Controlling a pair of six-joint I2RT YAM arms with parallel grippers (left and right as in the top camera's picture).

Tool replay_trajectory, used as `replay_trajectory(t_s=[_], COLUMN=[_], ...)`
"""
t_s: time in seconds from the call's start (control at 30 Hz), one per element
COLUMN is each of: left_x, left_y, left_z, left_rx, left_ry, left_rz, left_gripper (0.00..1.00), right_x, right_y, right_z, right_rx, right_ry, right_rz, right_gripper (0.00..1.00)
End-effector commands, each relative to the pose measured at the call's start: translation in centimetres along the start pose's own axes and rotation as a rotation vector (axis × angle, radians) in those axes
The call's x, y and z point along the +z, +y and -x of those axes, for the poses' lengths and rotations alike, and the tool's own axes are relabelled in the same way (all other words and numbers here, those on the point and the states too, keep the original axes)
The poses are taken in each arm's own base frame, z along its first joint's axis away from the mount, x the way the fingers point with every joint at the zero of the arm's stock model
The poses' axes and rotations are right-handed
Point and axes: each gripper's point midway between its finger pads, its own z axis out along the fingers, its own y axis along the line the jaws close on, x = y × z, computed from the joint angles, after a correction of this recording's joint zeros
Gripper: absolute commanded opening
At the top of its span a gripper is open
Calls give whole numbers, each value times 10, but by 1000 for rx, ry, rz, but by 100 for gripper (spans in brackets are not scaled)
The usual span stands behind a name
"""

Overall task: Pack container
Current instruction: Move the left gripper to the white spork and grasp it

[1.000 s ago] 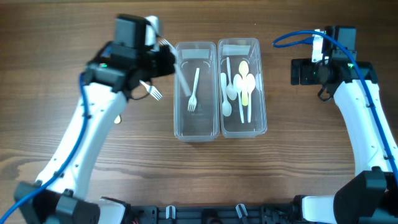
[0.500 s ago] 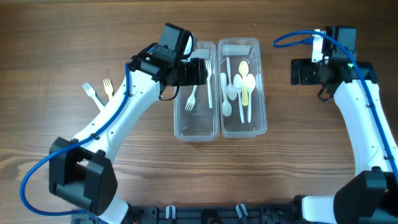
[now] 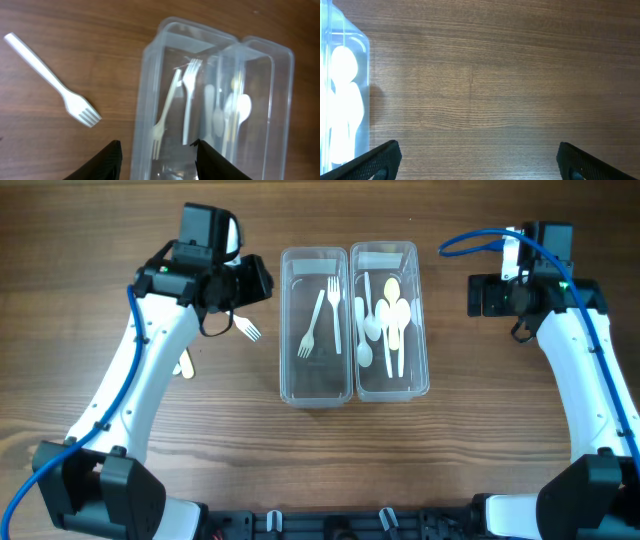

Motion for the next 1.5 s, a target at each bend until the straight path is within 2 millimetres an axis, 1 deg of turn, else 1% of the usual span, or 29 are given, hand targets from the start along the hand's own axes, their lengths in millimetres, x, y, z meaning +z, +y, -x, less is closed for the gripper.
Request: replay_trajectory(t_s=[0.0,0.1,0.2,0.23,0.3,0.33,0.37,0.5,0.6,0.67,0.7,0.77,0.87,0.97,1.03,1.1,1.2,1.47], left_x=[8,20,37,45,59,67,78,107,119,122,124,124,121,118,118,120,129,135], left_y=[22,32,43,47,53,57,61,74,83,89,92,97,107,115,117,119,124,125], left_z=[-4,-6,-10,-12,-15,-18,-22,-31,-35,-36,-37,-38,-38,-41,-44,-48,-54,-54], left_rx=[-103,-142,-228,-255,-288,-314,-340,-426,-503,-527,-532,-542,-552,-560,-561,-561,-562,-559], left_ry=[20,43,76,90,113,129,148,183,197,203,207,212,208,211,217,224,215,197], left_rz=[58,88,120,131,149,162,177,213,238,252,257,265,303,334,343,347,341,327], left_gripper=[48,49,57,59,61,61,64,67,66,65,69,69,63,61,59,58,59,59], right_x=[-9,-9,-9,-9,-9,-9,-9,-9,-9,-9,-9,-9,-9,-9,-9,-9,-9,-9], right_y=[-7,-7,-7,-7,-7,-7,-7,-7,-7,-7,-7,-7,-7,-7,-7,-7,-7,-7], right_z=[8,8,8,8,8,8,8,8,8,8,8,8,8,8,8,8,8,8], right_rx=[-2,-2,-2,-2,-2,-2,-2,-2,-2,-2,-2,-2,-2,-1,-2,-2,-2,-2], right_ry=[-28,-28,-28,-28,-28,-28,-28,-28,-28,-28,-28,-28,-28,-28,-28,-28,-28,-28], right_rz=[-25,-25,-25,-25,-25,-25,-25,-25,-25,-25,-25,-25,-25,-25,-25,-25,-25,-25], right_gripper=[100,100,100,100,100,100,100,100,100,100,100,100,100,100,100,100,100,100])
